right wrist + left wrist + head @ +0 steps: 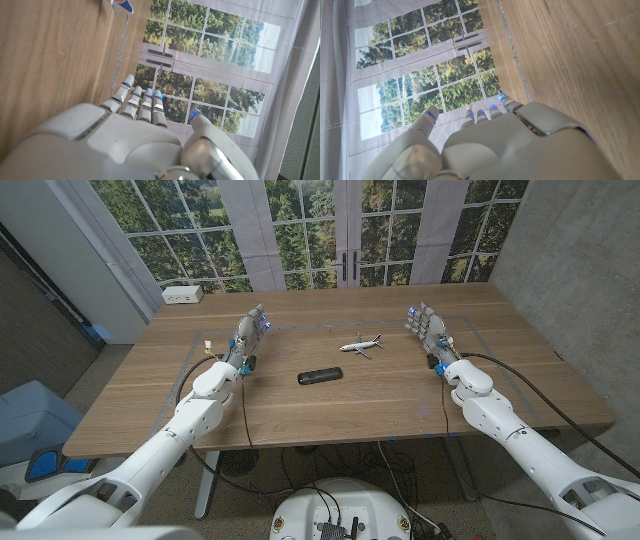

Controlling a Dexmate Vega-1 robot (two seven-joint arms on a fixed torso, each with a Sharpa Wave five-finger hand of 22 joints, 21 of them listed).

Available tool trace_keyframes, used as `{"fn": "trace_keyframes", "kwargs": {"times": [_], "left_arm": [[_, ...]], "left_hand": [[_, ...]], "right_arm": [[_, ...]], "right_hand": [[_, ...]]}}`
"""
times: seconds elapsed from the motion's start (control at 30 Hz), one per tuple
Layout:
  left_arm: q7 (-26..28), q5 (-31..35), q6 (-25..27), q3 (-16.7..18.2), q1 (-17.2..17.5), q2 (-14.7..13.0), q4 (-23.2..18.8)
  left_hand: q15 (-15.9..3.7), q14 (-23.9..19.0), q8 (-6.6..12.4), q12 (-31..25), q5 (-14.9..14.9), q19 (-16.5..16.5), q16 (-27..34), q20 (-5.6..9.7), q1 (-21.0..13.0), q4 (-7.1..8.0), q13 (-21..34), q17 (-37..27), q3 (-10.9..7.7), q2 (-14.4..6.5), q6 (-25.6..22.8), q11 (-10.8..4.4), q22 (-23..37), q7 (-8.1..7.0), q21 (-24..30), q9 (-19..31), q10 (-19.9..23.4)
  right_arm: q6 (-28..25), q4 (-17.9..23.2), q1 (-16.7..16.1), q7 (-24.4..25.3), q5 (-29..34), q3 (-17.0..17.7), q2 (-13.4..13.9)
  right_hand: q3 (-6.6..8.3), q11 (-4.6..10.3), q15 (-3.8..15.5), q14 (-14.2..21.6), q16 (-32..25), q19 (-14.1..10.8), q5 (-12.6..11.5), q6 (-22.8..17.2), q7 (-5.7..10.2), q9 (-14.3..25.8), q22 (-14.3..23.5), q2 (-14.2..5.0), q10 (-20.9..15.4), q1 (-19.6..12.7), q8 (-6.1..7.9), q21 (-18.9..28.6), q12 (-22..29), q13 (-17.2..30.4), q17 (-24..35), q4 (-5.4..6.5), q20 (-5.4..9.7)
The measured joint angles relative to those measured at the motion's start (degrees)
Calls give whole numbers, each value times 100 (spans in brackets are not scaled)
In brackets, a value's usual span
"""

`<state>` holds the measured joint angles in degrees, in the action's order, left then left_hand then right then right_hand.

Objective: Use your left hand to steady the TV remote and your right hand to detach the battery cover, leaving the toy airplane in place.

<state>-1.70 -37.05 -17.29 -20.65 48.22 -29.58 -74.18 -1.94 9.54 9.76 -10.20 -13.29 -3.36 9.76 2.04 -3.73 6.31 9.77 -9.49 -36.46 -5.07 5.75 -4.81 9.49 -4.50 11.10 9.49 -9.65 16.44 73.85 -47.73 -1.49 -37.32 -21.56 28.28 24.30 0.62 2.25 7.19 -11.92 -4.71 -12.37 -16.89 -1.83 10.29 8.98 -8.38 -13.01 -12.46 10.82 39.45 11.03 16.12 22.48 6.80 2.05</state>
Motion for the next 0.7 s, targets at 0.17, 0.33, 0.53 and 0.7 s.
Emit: {"fn": "trace_keyframes", "kwargs": {"times": [0.17,0.33,0.53,0.7], "left_arm": [[107,35,-113,65,97,-42,-69],[135,42,-137,96,143,-54,-104],[188,94,-209,100,152,-61,-115],[332,303,-254,77,146,-80,-129]], "left_hand": [[0,0,21,0,0,0,22,0,0,-24,0,0,-24,0,0,0,0,0,0,0,0],[0,0,21,0,-29,21,22,-21,0,-41,0,0,-42,0,0,0,0,0,0,0,0],[-1,-148,43,-67,-29,106,44,-14,-24,-167,0,1,-26,-24,-35,-25,-1,-33,0,-1,95],[-5,-628,102,-67,35,335,85,-20,-109,-523,-1,1,101,22,-267,5,-1,-213,0,-1,376]], "right_arm": [[55,-268,136,-123,-35,-64,-167],[106,-330,166,-202,-44,-78,-202],[149,-462,221,-241,-54,-104,-273],[176,-479,211,-241,-58,-104,-286]], "right_hand": [[41,0,0,0,0,0,0,-1,-1,0,0,0,0,0,0,0,0,-16,-23,-8,0],[64,0,0,0,0,0,0,-2,-2,0,-1,0,0,0,0,-6,0,-17,-44,-16,0],[79,0,0,-1,0,1,0,-20,-21,-1,-1,0,0,0,0,-45,0,-43,-70,-31,0],[96,-48,-20,19,0,-73,0,-61,-61,-1,-1,0,-69,0,5,-89,22,-70,-121,-17,-10]]}}
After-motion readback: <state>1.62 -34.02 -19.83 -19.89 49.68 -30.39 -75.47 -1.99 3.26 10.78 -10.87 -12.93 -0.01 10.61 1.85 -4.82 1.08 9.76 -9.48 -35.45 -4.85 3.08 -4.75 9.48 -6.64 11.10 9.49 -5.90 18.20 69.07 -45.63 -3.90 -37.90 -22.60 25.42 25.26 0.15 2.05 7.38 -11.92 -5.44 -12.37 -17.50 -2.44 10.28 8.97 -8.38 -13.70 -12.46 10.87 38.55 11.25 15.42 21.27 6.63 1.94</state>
